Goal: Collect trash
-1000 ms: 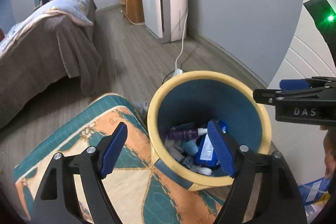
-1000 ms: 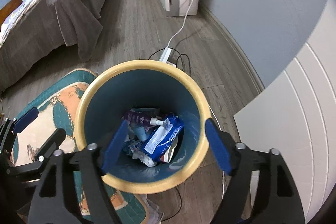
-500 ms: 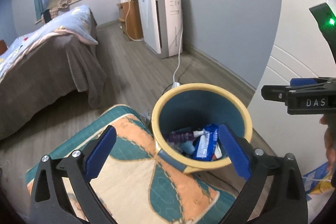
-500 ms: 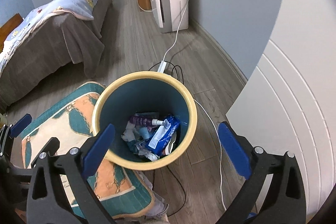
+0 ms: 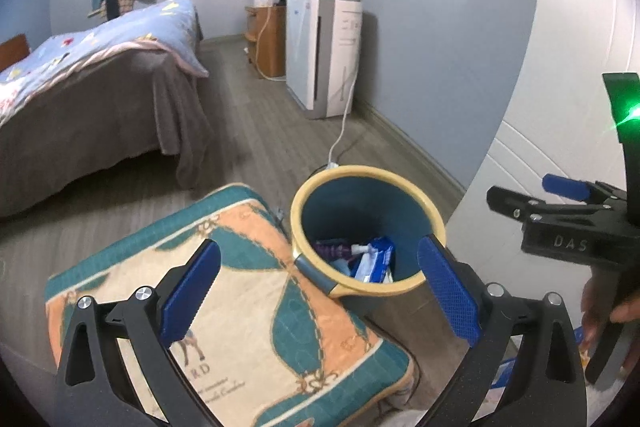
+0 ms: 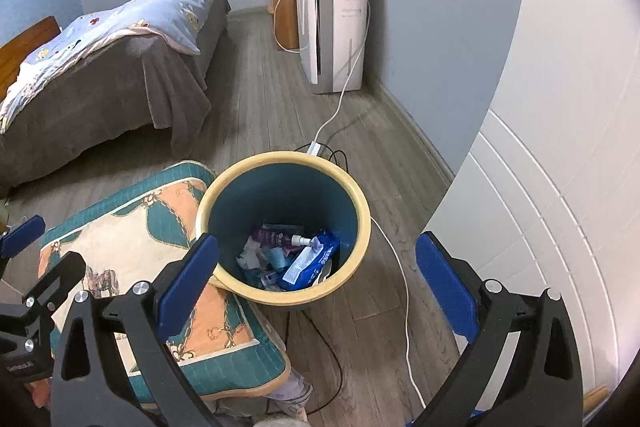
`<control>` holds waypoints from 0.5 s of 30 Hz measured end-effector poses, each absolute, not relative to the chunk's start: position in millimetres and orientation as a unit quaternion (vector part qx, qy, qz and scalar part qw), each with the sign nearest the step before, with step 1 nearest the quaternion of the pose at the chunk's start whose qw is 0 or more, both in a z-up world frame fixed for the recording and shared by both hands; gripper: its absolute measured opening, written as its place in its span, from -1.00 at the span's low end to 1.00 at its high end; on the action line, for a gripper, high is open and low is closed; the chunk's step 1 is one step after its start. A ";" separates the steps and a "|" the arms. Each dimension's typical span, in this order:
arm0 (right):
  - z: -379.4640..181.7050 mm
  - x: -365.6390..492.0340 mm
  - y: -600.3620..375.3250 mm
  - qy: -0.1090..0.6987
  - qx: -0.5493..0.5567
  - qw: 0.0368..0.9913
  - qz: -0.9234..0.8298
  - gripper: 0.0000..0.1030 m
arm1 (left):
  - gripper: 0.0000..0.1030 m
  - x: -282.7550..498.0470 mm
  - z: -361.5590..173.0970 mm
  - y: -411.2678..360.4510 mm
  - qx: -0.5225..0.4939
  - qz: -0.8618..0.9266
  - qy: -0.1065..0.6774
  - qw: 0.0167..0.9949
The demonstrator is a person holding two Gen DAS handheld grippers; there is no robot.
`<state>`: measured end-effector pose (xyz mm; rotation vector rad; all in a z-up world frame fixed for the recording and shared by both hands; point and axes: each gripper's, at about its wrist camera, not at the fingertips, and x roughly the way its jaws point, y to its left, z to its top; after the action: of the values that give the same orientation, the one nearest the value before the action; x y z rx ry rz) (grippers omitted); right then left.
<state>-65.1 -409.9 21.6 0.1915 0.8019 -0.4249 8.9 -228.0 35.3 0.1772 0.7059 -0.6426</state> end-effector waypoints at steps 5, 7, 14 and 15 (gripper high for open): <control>19.3 -63.5 -404.7 0.395 0.086 0.891 -0.206 0.89 | 0.90 11.2 31.2 -222.8 0.099 -0.289 0.336 0.891; 18.3 -63.3 -404.4 0.397 0.087 0.890 -0.207 0.89 | 0.90 12.4 30.0 -220.7 0.099 -0.285 0.337 0.892; 17.7 -64.4 -403.9 0.399 0.092 0.887 -0.212 0.89 | 0.90 14.0 28.9 -217.3 0.100 -0.285 0.338 0.891; 18.1 -64.6 -403.4 0.400 0.092 0.887 -0.212 0.89 | 0.90 13.9 28.6 -217.0 0.101 -0.286 0.337 0.891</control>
<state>-64.6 -403.4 18.1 0.1922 0.8319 -0.4409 13.9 -217.0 28.6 0.2090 0.7002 -0.5929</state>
